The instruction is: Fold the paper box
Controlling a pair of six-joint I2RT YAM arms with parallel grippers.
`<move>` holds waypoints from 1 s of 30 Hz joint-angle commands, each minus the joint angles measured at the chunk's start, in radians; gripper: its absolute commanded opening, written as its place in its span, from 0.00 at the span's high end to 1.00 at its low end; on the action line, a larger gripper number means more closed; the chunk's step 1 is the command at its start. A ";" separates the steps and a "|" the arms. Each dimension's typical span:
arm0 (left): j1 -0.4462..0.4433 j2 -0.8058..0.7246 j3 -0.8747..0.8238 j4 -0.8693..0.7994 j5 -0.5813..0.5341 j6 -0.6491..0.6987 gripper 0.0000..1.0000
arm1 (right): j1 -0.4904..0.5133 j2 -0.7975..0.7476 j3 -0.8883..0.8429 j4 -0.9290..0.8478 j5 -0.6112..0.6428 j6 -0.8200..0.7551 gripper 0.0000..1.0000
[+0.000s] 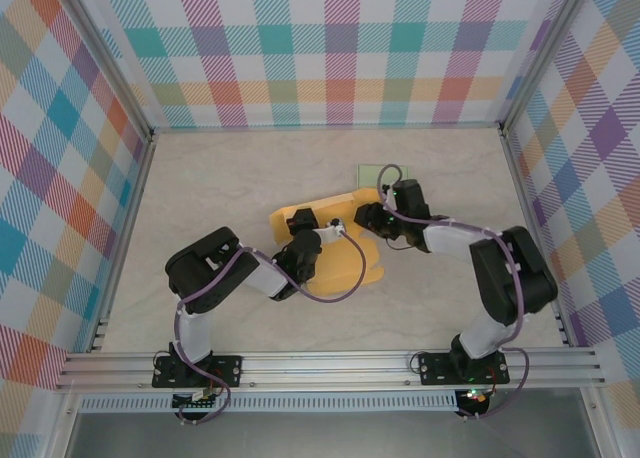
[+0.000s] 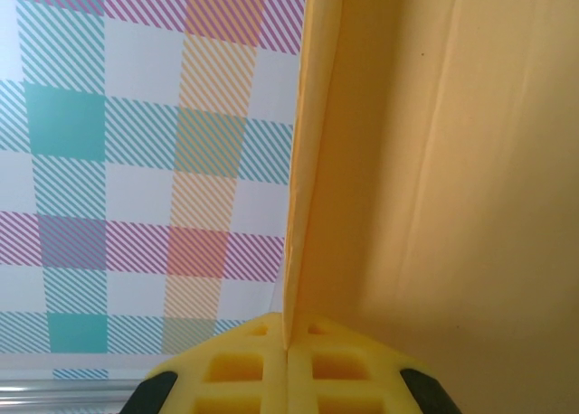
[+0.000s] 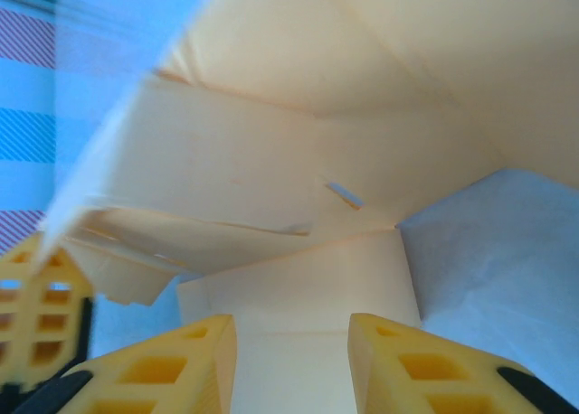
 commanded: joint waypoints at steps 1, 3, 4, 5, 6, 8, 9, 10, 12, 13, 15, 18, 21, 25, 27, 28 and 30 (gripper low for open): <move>-0.016 -0.012 -0.017 0.071 0.039 0.025 1.00 | -0.080 -0.119 -0.023 -0.092 -0.054 -0.094 0.61; -0.018 -0.003 -0.025 0.116 0.043 0.045 1.00 | -0.124 -0.155 -0.010 -0.140 -0.069 -0.134 0.60; -0.020 0.002 -0.026 0.126 0.042 0.054 1.00 | -0.144 -0.164 -0.002 -0.164 -0.068 -0.143 0.60; -0.023 0.008 -0.028 0.139 0.044 0.067 1.00 | -0.165 -0.168 0.009 -0.179 -0.069 -0.153 0.61; -0.027 0.017 -0.027 0.156 0.044 0.078 1.00 | -0.188 -0.168 0.020 -0.192 -0.069 -0.162 0.60; -0.039 0.032 -0.029 0.177 0.045 0.098 1.00 | -0.228 -0.150 0.043 -0.205 -0.082 -0.180 0.61; -0.046 0.039 -0.029 0.188 0.047 0.109 1.00 | -0.251 -0.132 0.058 -0.212 -0.092 -0.189 0.60; -0.052 0.046 -0.029 0.199 0.047 0.115 1.00 | -0.269 -0.109 0.073 -0.211 -0.098 -0.196 0.61; -0.063 0.056 -0.027 0.203 0.047 0.130 1.00 | -0.310 -0.053 0.096 -0.195 -0.130 -0.196 0.62; -0.067 0.060 -0.026 0.205 0.047 0.133 1.00 | -0.334 -0.019 0.107 -0.179 -0.148 -0.193 0.62; -0.070 0.058 -0.029 0.207 0.044 0.135 1.00 | -0.366 0.046 0.125 -0.129 -0.198 -0.179 0.64; -0.072 0.041 -0.035 0.207 0.044 0.133 1.00 | -0.374 0.132 0.164 -0.089 -0.248 -0.177 0.65; -0.074 0.024 -0.041 0.207 0.048 0.128 1.00 | -0.375 0.202 0.174 -0.019 -0.308 -0.146 0.65; -0.076 0.026 -0.038 0.208 0.051 0.130 1.00 | -0.364 0.257 0.168 0.055 -0.347 -0.114 0.65; -0.076 0.036 -0.034 0.207 0.051 0.135 1.00 | -0.345 0.279 0.178 0.060 -0.361 -0.121 0.65; -0.076 0.040 -0.033 0.207 0.051 0.135 1.00 | -0.335 0.287 0.183 0.057 -0.363 -0.125 0.65; -0.076 0.045 -0.033 0.207 0.049 0.133 1.00 | -0.308 0.299 0.190 0.055 -0.370 -0.139 0.65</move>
